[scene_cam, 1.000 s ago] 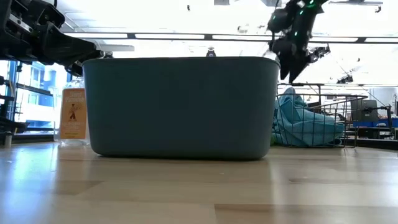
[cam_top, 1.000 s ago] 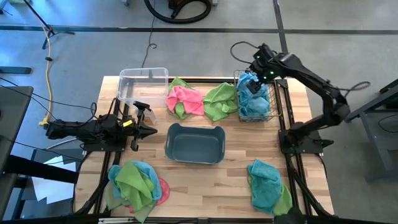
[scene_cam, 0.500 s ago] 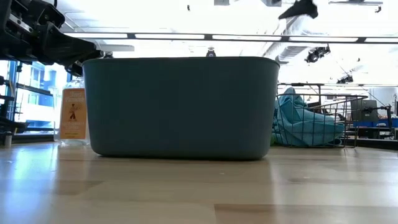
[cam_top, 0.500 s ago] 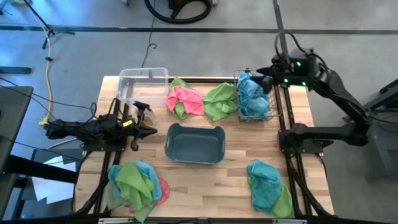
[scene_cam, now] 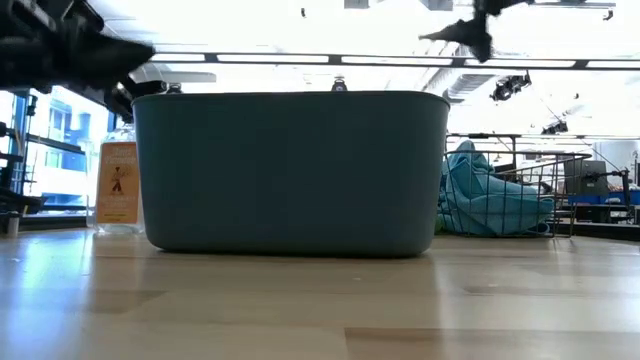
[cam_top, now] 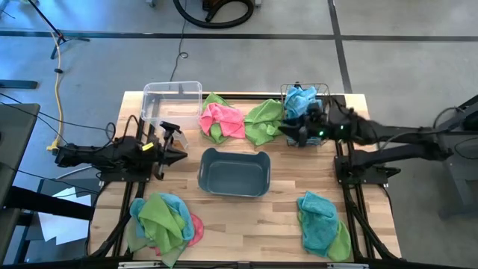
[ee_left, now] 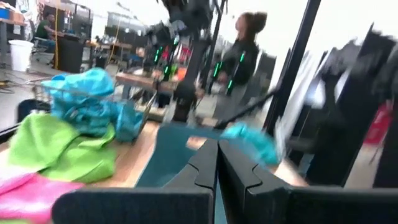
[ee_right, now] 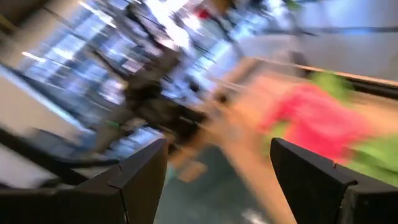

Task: Sort microfiber towel by color & place in baskets
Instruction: Put the green microfiber cloth into the transparent bin

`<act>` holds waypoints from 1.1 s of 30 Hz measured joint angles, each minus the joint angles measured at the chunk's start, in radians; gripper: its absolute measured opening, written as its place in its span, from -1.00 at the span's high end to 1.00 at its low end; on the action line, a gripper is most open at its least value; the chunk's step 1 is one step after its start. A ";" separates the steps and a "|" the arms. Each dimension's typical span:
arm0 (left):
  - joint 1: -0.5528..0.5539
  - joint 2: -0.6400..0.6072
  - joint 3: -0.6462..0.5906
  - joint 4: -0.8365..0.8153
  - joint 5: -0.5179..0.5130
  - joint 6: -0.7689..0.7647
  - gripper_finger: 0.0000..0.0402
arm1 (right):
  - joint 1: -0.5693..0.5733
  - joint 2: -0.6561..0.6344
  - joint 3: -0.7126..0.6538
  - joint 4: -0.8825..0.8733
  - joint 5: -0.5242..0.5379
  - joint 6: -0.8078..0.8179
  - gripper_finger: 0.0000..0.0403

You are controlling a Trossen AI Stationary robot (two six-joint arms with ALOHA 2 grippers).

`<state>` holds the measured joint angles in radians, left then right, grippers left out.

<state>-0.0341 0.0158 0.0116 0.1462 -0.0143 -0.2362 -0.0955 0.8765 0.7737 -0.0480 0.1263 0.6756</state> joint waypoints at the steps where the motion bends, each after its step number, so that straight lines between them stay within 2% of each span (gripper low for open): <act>1: 0.000 0.000 0.000 0.035 0.000 -0.035 1.00 | 0.025 0.012 -0.026 0.086 0.011 0.002 -0.39; 5: 0.000 0.000 0.000 0.165 0.000 -0.125 1.00 | 0.104 0.061 -0.046 0.260 0.072 0.005 -0.39; 9: 0.000 0.000 0.000 0.229 -0.033 -0.137 1.00 | 0.144 0.096 0.012 0.248 0.092 -0.002 -0.39; 13: 0.000 0.000 0.000 0.267 -0.036 -0.225 1.00 | 0.165 0.120 0.066 0.215 0.092 -0.032 -0.39; 17: -0.001 0.003 0.006 0.368 0.073 -0.296 1.00 | 0.170 0.127 0.105 0.170 0.092 -0.053 -0.39; 19: -0.002 0.010 0.036 0.375 0.092 -0.302 1.00 | 0.170 0.126 0.114 0.149 0.092 -0.055 -0.39; 26: -0.035 0.111 0.186 0.345 0.091 -0.189 1.00 | 0.169 0.127 0.116 0.126 0.094 -0.055 -0.39; 30: -0.080 0.265 0.349 0.340 0.147 -0.072 1.00 | 0.169 0.127 0.116 0.107 0.094 -0.048 -0.39; 33: -0.110 0.423 0.512 0.259 0.159 -0.040 1.00 | 0.169 0.127 0.116 0.096 0.109 -0.048 -0.39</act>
<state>-0.1441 0.4389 0.5241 0.4057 0.1444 -0.2764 0.0740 1.0031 0.8898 0.0477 0.2358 0.6281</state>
